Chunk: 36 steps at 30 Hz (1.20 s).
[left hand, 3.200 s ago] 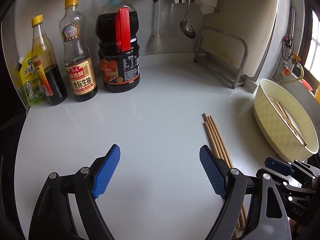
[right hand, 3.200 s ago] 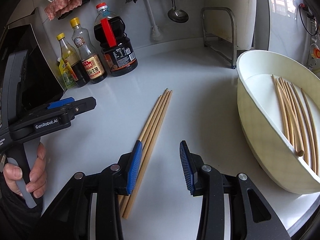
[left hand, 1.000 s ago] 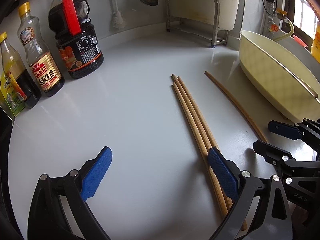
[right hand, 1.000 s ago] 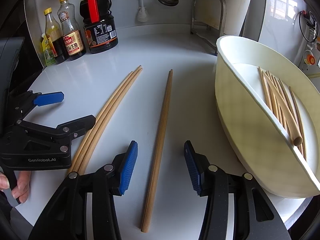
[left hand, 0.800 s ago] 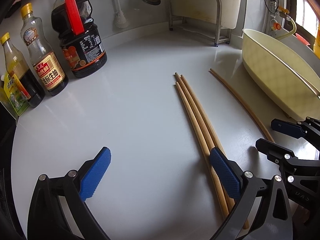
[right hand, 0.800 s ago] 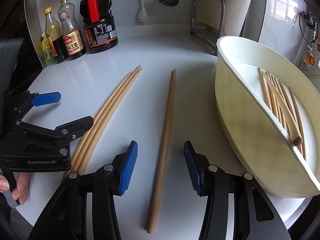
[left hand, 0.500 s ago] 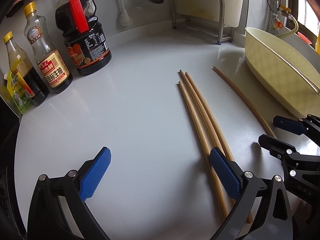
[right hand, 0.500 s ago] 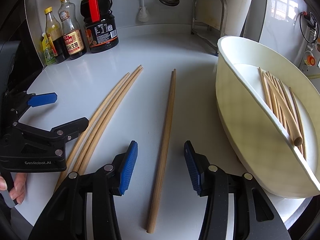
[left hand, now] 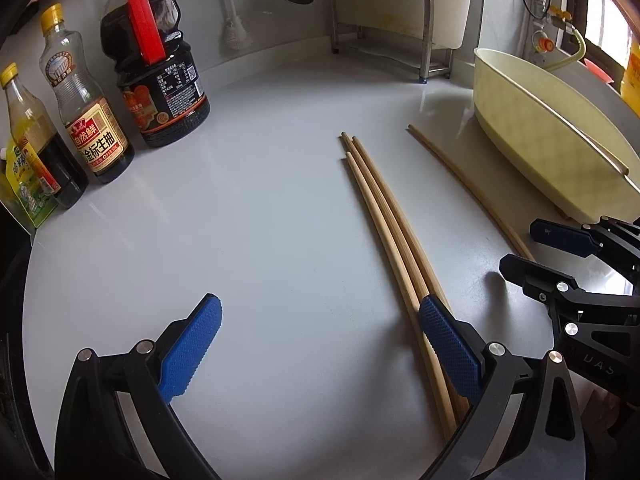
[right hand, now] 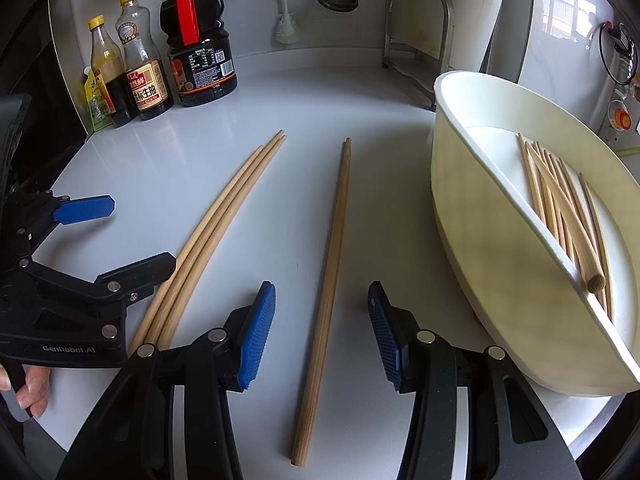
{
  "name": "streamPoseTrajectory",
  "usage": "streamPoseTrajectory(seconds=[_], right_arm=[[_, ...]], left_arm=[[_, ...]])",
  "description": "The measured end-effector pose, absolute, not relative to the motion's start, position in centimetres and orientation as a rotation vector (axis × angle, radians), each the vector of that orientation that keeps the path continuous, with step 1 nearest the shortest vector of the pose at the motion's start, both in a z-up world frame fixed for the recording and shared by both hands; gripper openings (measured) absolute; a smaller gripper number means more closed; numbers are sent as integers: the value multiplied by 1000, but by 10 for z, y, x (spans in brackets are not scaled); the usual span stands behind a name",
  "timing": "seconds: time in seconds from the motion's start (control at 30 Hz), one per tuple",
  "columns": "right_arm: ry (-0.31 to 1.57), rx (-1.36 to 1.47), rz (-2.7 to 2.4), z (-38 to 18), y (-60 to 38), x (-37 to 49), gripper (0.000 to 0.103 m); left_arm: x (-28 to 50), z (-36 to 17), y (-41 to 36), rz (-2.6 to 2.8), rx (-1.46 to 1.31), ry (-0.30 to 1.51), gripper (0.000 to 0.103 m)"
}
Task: Organize utensils
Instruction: 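Push one chopstick out of the bundle with the left tool while the right tool separates another, then close the right tool on one chopstick while the left tool closes on another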
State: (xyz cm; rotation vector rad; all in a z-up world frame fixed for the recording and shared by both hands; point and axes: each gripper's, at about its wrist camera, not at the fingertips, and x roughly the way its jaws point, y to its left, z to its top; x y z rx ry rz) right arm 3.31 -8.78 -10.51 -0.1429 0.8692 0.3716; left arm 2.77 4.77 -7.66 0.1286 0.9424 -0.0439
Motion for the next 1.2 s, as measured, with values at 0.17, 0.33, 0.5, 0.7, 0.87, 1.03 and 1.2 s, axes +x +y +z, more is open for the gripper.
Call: streamPoseTrajectory(seconds=[0.17,0.33,0.5,0.7,0.87,1.03,1.2], right_arm=[[870,-145,371,-105,-88,34,46],[870,-146,372,-105,-88,34,46],[870,-144,372,-105,-90,35,46],[872,-144,374,-106,-90,35,46],[875,-137,377,-107,-91,35,46],[879,-137,374,-107,-93,34,46],[881,-140,371,-106,-94,32,46]], left_arm=[[27,-76,49,0,167,920,97],[31,-79,56,-4,150,955,97],[25,-65,62,-31,80,905,97],[25,-73,50,-59,114,933,97],[27,-78,49,-61,118,948,97],[26,-83,44,-46,158,961,97],[25,-81,45,-25,172,954,98]])
